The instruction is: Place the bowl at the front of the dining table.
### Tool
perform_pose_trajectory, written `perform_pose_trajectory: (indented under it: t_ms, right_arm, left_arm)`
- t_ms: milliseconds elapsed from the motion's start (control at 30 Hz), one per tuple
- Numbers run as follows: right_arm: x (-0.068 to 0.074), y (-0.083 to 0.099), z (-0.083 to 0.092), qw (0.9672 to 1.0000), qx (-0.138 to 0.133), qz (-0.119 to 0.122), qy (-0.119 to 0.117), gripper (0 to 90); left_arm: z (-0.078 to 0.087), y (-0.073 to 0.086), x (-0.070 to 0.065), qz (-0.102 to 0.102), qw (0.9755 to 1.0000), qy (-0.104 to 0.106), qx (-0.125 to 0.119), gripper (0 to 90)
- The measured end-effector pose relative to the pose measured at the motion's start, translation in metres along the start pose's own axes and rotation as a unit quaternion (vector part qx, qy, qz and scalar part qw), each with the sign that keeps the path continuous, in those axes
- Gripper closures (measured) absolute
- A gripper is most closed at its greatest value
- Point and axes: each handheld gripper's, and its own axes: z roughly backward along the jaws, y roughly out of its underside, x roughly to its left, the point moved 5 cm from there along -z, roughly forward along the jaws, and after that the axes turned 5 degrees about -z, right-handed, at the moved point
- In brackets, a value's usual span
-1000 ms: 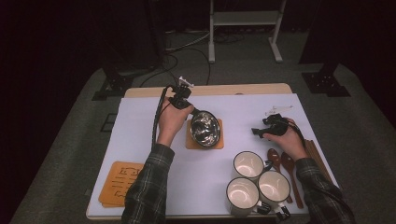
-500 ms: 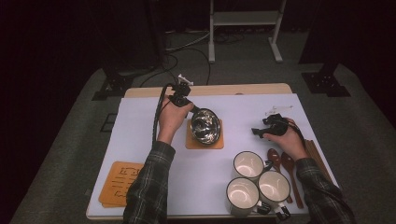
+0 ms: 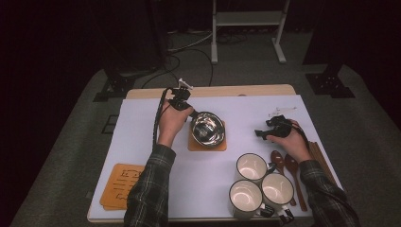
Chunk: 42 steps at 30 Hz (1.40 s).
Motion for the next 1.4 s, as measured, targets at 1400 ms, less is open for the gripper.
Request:
perform_pose_trajectory:
  t_ms: [1400]
  right_arm:
    - [0.000, 0.000, 0.000, 1.0000, 0.000, 0.000, -0.001, 24.8]
  left_arm:
    - [-0.015, 0.016, 0.019, 0.018, 0.9987, -0.024, 0.042, 83.2]
